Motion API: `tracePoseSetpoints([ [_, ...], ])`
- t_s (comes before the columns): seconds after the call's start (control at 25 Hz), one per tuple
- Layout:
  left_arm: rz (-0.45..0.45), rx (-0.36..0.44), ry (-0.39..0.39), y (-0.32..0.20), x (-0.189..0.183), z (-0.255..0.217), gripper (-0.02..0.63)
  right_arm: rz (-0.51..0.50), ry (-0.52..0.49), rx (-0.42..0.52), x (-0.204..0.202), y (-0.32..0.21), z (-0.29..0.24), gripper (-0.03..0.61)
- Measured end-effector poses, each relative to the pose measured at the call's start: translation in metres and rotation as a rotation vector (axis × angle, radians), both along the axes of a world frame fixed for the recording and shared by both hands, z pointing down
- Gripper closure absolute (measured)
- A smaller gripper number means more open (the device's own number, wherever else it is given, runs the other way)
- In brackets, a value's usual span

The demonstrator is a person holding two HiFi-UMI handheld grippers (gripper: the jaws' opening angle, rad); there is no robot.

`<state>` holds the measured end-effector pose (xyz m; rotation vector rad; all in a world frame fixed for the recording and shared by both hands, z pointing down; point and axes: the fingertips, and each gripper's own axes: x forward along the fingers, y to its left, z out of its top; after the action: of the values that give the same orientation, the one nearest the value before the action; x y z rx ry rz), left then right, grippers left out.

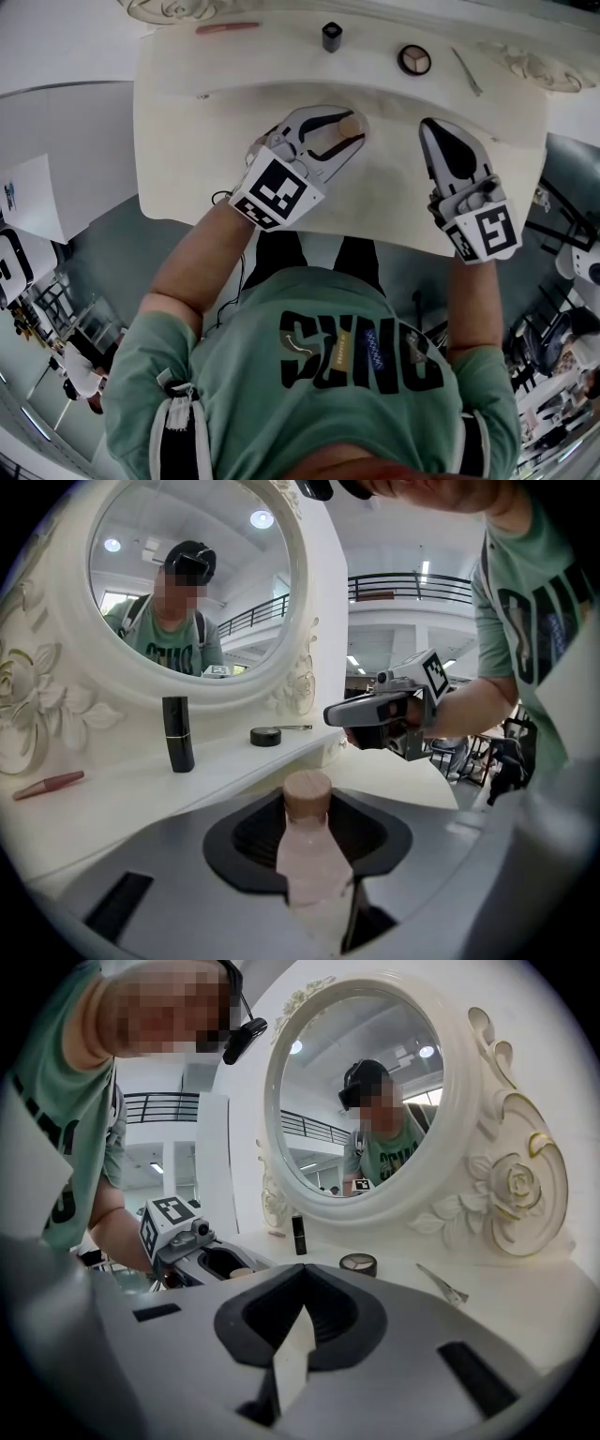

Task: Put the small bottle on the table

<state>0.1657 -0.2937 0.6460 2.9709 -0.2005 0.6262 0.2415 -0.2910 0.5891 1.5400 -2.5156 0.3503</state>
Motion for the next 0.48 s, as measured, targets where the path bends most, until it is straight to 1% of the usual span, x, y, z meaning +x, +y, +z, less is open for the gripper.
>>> tracePoseSetpoints([
  [0.16,0.002,-0.002,-0.015,0.001,-0.001,0.013,0.470,0.000,-0.002,-0.006,0.000,0.000,0.003,0.584],
  [0.28,0.005,0.012,-0.020,0.001,0.001,0.018,0.469,0.001,-0.004,-0.008,0.001,0.002,0.004,0.584],
  [0.48,0.036,0.077,-0.022,0.005,0.003,0.020,0.469,-0.001,-0.003,-0.011,0.001,0.003,0.006,0.584],
])
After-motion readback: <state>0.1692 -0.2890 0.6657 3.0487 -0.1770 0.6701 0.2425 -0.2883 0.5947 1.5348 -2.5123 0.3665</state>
